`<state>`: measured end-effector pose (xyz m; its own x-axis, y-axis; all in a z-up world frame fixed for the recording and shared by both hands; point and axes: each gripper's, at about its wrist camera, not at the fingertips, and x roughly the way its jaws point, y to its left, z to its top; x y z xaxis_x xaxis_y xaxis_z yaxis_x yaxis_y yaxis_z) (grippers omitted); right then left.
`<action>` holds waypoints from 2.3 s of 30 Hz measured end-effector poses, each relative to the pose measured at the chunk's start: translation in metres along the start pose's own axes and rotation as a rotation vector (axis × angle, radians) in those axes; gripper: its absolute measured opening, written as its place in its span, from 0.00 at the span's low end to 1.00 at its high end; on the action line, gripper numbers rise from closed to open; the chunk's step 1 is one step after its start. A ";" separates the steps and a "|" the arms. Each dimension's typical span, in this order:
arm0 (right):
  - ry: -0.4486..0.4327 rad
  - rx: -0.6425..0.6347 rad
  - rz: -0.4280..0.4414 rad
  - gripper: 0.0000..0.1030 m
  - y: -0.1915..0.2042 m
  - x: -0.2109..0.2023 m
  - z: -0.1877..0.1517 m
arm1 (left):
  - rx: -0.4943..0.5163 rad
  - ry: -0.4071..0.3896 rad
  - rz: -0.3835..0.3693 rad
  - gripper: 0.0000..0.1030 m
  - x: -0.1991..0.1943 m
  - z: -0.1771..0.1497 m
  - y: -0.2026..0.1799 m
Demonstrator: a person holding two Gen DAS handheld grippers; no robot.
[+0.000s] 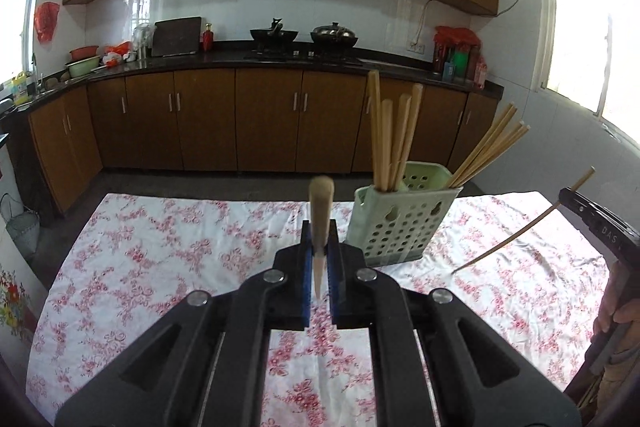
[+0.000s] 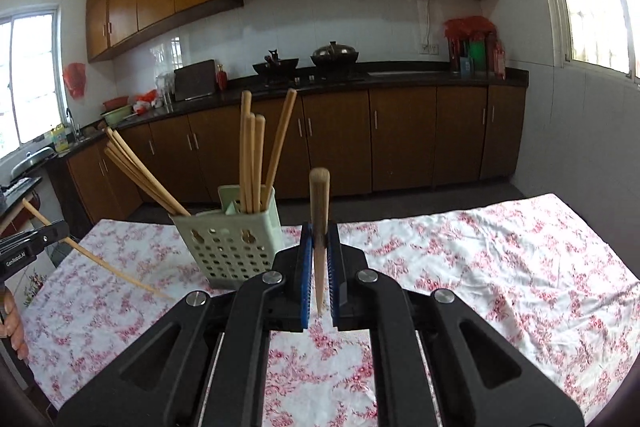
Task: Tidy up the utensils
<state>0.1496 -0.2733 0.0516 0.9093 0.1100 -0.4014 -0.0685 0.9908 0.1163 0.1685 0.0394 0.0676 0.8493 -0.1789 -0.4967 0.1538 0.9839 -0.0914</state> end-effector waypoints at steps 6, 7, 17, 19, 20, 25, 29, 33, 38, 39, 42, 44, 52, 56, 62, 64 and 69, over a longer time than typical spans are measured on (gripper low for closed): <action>-0.037 -0.005 0.044 0.08 0.010 -0.009 0.015 | 0.010 -0.040 -0.063 0.08 -0.011 0.021 -0.013; -0.046 -0.006 0.054 0.08 0.012 -0.011 0.018 | 0.009 -0.048 -0.072 0.08 -0.013 0.025 -0.015; -0.221 -0.007 0.136 0.08 0.042 -0.031 0.069 | 0.007 -0.216 -0.132 0.08 -0.023 0.081 -0.056; -0.263 -0.002 0.141 0.08 0.046 -0.031 0.079 | 0.000 -0.262 -0.129 0.08 -0.022 0.096 -0.063; -0.287 0.004 0.144 0.08 0.049 -0.030 0.085 | -0.002 -0.282 -0.125 0.08 -0.021 0.101 -0.066; -0.379 0.018 0.132 0.08 0.053 -0.017 0.099 | -0.003 -0.384 -0.089 0.08 -0.013 0.128 -0.078; -0.398 0.041 0.124 0.08 0.050 0.006 0.093 | 0.012 -0.399 -0.082 0.08 0.011 0.127 -0.085; -0.369 0.032 0.110 0.08 0.053 0.028 0.079 | 0.003 -0.349 -0.082 0.08 0.040 0.112 -0.081; -0.303 0.023 0.112 0.08 0.052 0.041 0.068 | -0.014 -0.313 -0.089 0.08 0.053 0.102 -0.072; -0.291 0.029 0.118 0.08 0.050 0.041 0.066 | -0.018 -0.308 -0.090 0.08 0.054 0.101 -0.071; -0.278 0.026 0.125 0.11 0.048 0.037 0.066 | -0.021 -0.311 -0.089 0.18 0.047 0.098 -0.065; -0.281 0.016 0.118 0.33 0.047 0.030 0.068 | -0.027 -0.315 -0.084 0.28 0.040 0.096 -0.061; -0.301 -0.022 0.081 0.71 0.034 -0.020 0.061 | -0.026 -0.307 -0.066 0.65 -0.006 0.078 -0.043; -0.268 -0.052 0.063 0.94 0.029 -0.042 0.043 | -0.017 -0.300 -0.059 0.95 -0.038 0.050 -0.031; -0.217 -0.087 -0.010 0.98 0.033 -0.067 0.007 | 0.008 -0.303 -0.025 0.96 -0.077 0.000 -0.030; -0.183 -0.104 -0.022 0.98 0.038 -0.070 -0.005 | 0.022 -0.303 0.001 0.96 -0.087 -0.020 -0.033; -0.115 -0.096 -0.002 0.98 0.049 -0.079 -0.037 | 0.044 -0.278 0.051 0.96 -0.098 -0.059 -0.040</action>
<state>0.0595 -0.2309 0.0550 0.9500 0.1041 -0.2944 -0.1009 0.9946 0.0262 0.0491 0.0174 0.0691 0.9615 -0.1275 -0.2436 0.1234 0.9918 -0.0321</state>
